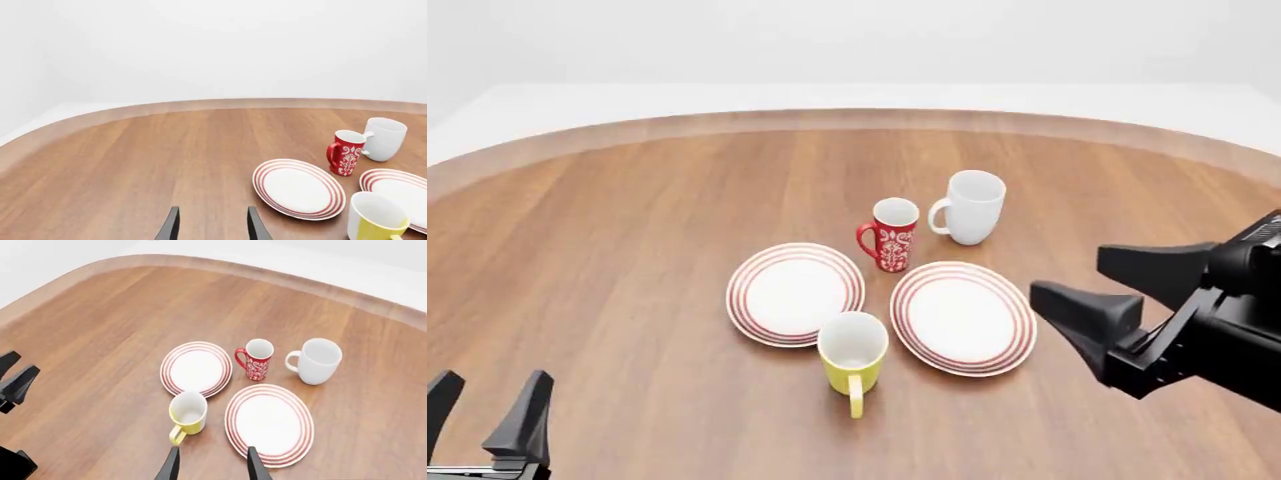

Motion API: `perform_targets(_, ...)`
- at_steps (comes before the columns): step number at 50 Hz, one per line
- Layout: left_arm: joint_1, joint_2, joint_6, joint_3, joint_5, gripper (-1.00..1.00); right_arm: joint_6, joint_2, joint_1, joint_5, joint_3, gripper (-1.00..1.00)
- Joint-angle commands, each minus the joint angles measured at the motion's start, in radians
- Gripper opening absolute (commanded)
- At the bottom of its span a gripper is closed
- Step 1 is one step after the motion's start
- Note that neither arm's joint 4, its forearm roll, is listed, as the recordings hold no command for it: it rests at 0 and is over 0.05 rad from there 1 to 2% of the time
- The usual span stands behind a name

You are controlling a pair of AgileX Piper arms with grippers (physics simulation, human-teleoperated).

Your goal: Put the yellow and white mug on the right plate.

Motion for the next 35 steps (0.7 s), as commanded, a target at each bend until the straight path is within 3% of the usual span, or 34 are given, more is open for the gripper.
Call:
perform_targets(1,0.0,0.0,0.0,0.0,0.0,1.0,0.06,0.021,0.031,0.018,-0.039,1.0)
perform_targets(4,0.0,0.0,0.0,0.0,0.0,1.0,0.024,0.023,0.059,0.009,-0.031,1.0)
perform_targets(23,0.0,0.0,0.0,0.0,0.0,1.0,0.021,0.033,0.054,0.011,-0.019,1.0)
perform_targets(35,0.0,0.0,0.0,0.0,0.0,1.0,0.061,0.12,0.12,0.045,-0.087,1.0)
